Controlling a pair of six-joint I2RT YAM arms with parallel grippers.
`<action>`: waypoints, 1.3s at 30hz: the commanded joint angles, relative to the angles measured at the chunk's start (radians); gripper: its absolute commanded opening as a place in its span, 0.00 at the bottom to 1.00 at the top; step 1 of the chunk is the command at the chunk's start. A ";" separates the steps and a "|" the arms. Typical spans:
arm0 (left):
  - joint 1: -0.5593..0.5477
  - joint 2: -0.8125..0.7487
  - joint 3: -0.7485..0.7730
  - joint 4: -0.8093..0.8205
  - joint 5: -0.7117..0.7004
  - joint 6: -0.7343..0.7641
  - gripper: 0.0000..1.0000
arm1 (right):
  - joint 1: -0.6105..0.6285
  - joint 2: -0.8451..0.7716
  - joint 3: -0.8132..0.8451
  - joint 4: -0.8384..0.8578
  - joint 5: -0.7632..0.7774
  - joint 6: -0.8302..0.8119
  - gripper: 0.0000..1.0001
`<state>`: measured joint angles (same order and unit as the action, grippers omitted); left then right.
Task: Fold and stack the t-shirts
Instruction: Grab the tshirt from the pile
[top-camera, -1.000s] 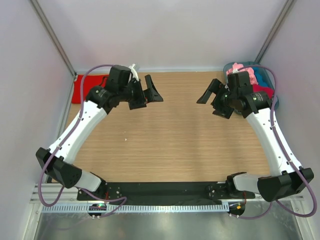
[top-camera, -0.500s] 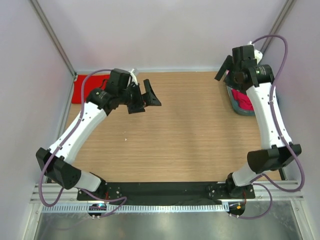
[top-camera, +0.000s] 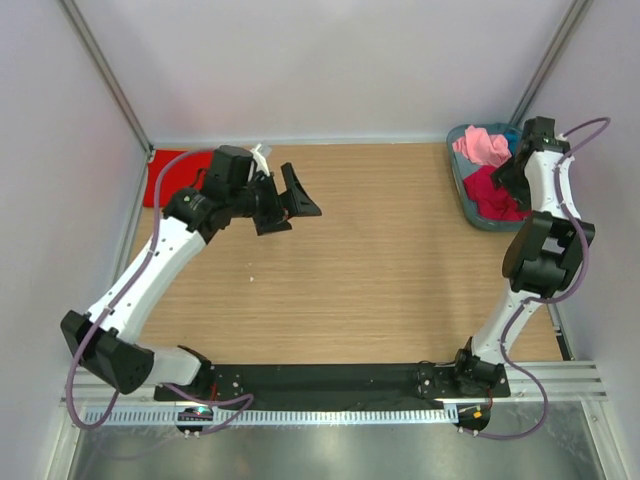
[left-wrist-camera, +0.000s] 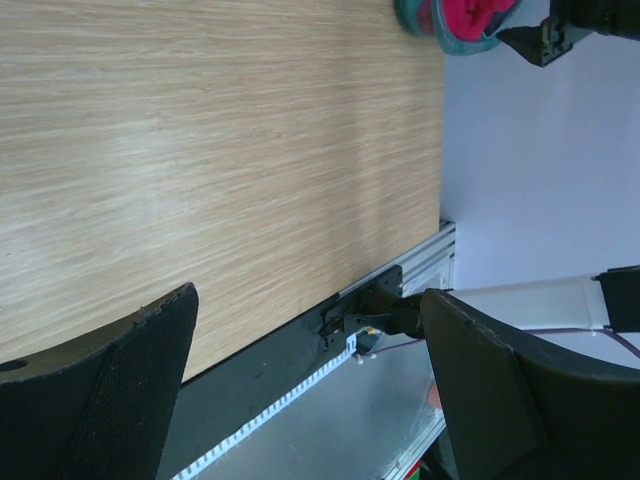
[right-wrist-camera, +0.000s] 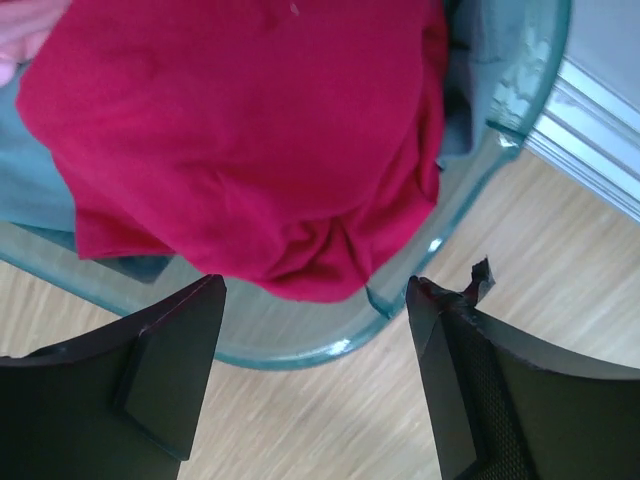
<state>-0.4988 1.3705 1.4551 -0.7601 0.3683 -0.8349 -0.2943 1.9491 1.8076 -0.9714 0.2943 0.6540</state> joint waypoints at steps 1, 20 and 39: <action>0.005 -0.069 -0.035 0.083 0.017 -0.044 0.93 | -0.037 -0.003 0.007 0.140 -0.102 0.003 0.81; 0.005 -0.037 0.083 -0.028 -0.015 -0.065 0.89 | -0.080 0.180 0.128 0.169 -0.241 0.064 0.10; 0.046 -0.045 0.180 -0.054 -0.027 -0.104 0.91 | 0.127 -0.317 0.446 0.020 -0.713 0.223 0.01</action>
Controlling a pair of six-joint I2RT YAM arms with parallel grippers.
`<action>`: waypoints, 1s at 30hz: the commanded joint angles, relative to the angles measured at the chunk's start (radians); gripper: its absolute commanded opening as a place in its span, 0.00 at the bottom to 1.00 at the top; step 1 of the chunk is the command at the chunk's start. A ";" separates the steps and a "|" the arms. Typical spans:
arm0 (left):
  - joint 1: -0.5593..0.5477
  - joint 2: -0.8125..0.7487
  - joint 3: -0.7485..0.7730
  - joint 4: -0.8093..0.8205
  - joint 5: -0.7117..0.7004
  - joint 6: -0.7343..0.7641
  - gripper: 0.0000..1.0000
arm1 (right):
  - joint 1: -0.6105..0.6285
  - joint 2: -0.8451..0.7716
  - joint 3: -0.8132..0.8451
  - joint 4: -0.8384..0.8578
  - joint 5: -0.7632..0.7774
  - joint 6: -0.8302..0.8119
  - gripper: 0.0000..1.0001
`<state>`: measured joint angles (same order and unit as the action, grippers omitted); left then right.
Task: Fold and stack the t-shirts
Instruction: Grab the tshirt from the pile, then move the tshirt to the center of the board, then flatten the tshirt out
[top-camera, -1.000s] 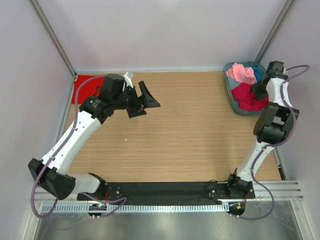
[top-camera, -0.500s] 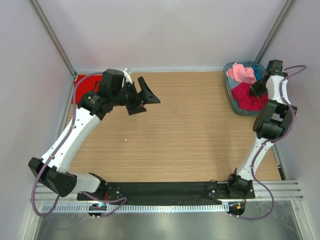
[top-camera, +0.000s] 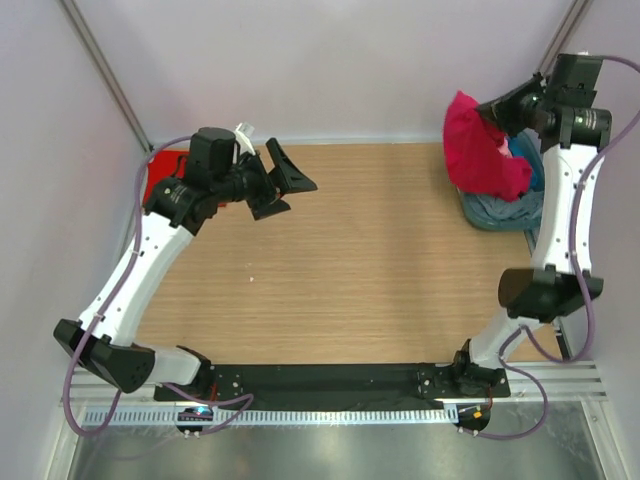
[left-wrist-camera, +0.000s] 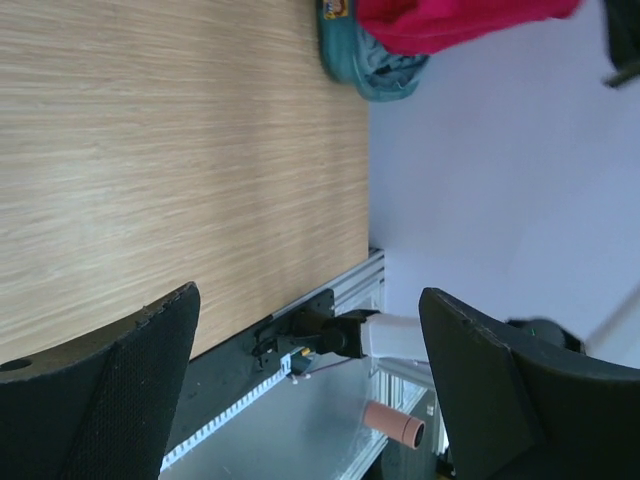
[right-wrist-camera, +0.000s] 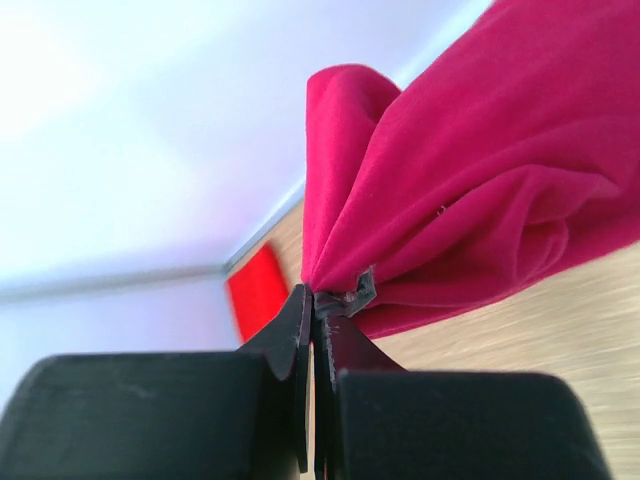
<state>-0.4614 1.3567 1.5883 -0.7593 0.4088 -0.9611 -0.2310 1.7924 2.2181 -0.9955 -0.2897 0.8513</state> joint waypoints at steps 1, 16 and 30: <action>0.007 -0.030 0.047 -0.070 -0.080 0.022 0.91 | 0.088 -0.238 0.020 0.066 -0.126 0.025 0.01; 0.010 -0.113 -0.326 0.024 -0.131 -0.024 0.91 | 0.260 -0.875 -1.299 -0.004 -0.129 -0.073 0.32; -0.192 0.041 -0.582 0.058 -0.065 0.041 0.82 | 0.493 -0.734 -1.252 -0.184 0.089 -0.216 0.45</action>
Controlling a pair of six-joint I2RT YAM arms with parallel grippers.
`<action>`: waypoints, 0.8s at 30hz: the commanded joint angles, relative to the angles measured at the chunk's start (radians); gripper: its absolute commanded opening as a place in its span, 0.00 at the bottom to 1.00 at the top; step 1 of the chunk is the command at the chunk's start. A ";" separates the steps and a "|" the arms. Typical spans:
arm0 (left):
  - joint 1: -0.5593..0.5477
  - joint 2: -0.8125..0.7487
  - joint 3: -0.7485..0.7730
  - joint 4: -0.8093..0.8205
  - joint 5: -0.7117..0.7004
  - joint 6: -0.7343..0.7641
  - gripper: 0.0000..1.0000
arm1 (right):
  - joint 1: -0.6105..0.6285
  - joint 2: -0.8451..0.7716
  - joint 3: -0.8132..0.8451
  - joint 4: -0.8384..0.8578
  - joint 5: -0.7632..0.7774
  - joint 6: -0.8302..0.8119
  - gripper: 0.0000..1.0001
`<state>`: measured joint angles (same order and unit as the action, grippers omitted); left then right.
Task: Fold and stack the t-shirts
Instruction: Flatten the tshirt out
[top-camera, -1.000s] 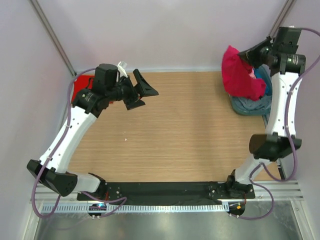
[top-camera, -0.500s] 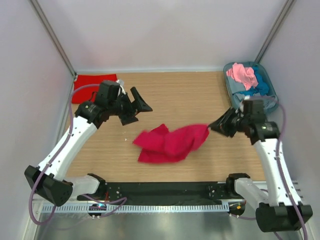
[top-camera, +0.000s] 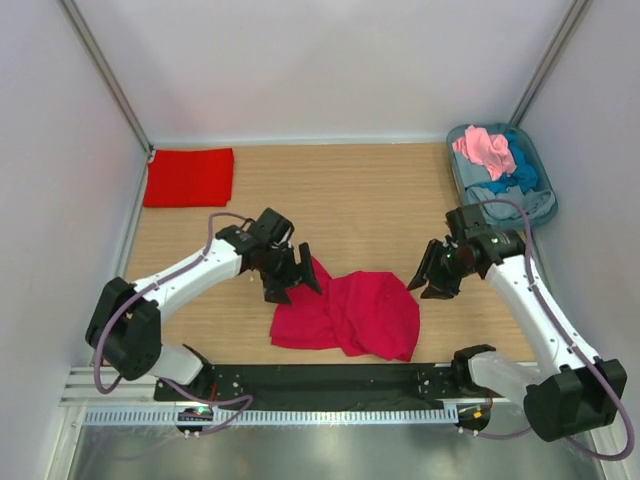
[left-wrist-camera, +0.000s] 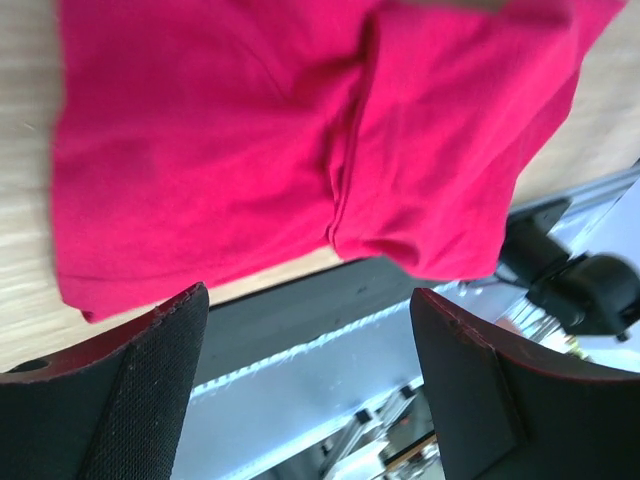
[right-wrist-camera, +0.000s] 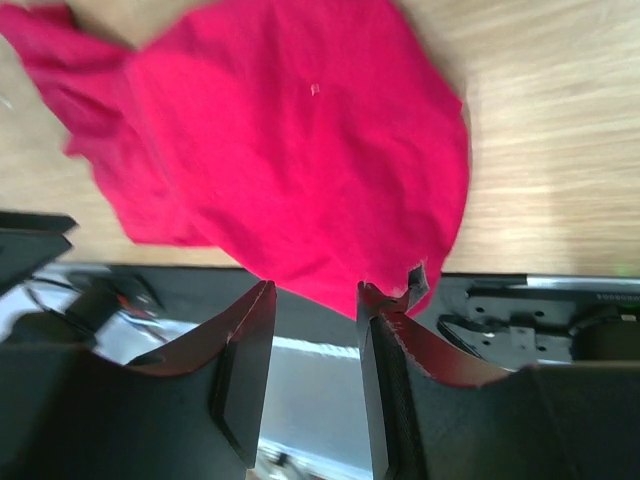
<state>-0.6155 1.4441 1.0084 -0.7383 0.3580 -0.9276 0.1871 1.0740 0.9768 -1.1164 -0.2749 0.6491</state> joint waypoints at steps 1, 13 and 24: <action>-0.052 -0.048 -0.037 0.036 -0.019 0.000 0.82 | 0.112 -0.020 -0.024 -0.034 0.078 0.000 0.45; -0.059 -0.275 -0.289 0.030 -0.169 -0.120 0.76 | 0.537 0.254 0.007 0.215 0.229 0.170 0.47; -0.061 -0.082 -0.309 0.094 -0.139 -0.103 0.40 | 0.587 0.428 0.051 0.408 0.203 0.156 0.57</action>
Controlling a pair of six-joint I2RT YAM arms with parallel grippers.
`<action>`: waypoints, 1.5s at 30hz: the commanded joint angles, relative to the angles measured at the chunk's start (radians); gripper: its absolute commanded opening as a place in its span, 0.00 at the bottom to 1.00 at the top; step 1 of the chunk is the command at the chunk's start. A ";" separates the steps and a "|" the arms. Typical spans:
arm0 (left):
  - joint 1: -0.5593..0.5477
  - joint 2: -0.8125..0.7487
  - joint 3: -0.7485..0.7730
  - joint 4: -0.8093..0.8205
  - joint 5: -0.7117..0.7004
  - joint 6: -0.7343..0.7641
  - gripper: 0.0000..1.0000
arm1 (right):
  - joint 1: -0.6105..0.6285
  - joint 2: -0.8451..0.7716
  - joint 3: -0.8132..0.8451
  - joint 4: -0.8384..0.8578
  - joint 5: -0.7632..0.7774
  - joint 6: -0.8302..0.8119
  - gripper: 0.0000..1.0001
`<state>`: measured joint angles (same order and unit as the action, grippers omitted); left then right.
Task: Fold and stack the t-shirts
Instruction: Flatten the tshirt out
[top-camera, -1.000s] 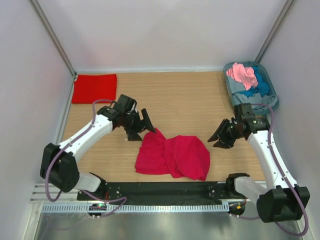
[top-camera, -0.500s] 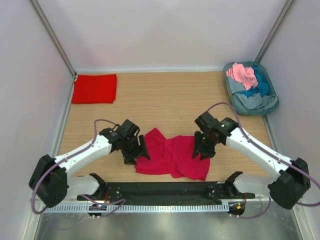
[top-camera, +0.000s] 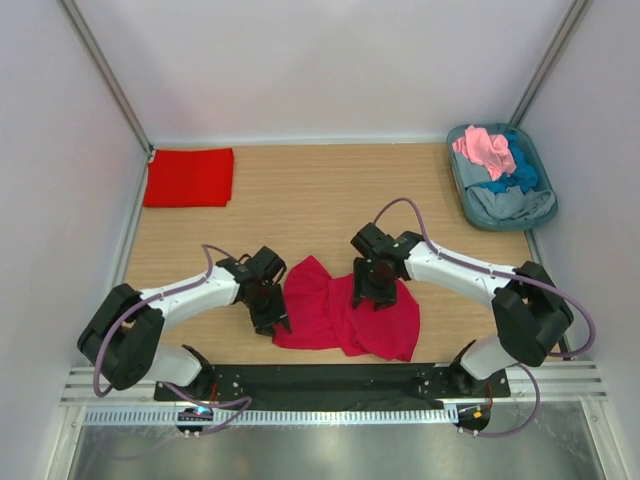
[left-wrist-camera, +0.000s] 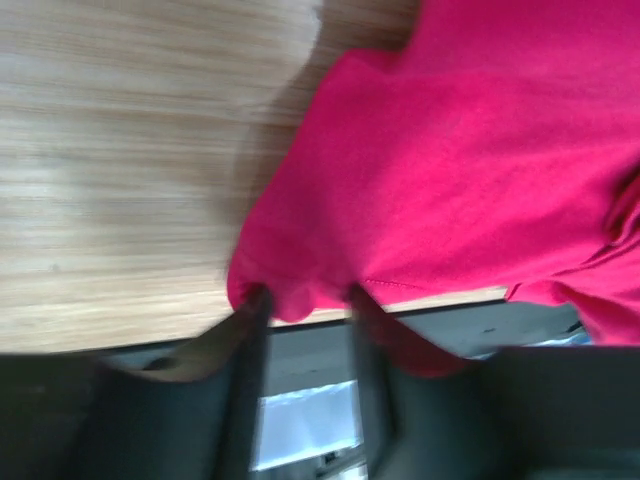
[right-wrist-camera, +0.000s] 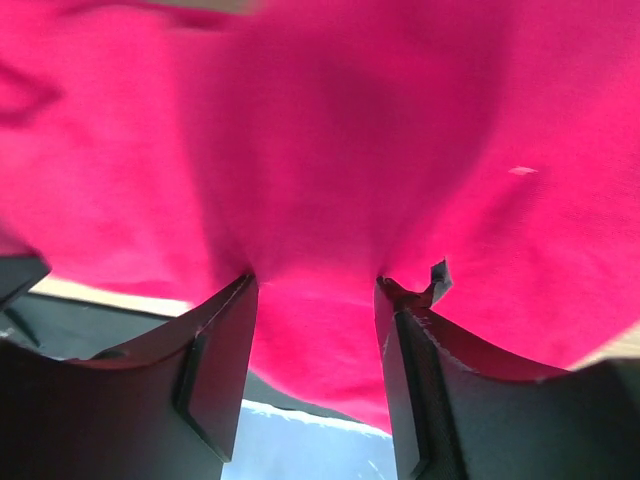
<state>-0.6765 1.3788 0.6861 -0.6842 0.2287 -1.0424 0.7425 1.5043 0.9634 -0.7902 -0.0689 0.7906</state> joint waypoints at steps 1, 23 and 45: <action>0.002 -0.023 0.016 0.041 -0.037 0.012 0.32 | 0.044 0.002 0.072 0.078 0.006 0.016 0.58; 0.060 -0.078 0.547 -0.310 -0.357 0.156 0.00 | 0.115 0.047 0.533 -0.412 0.671 0.047 0.01; 0.107 -0.082 0.392 -0.243 -0.310 0.189 0.70 | -0.288 -0.355 0.106 -0.410 0.443 0.041 0.43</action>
<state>-0.5743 1.3773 1.0260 -0.9695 -0.0715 -0.8883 0.4541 1.1545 0.9825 -1.2694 0.4320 0.8707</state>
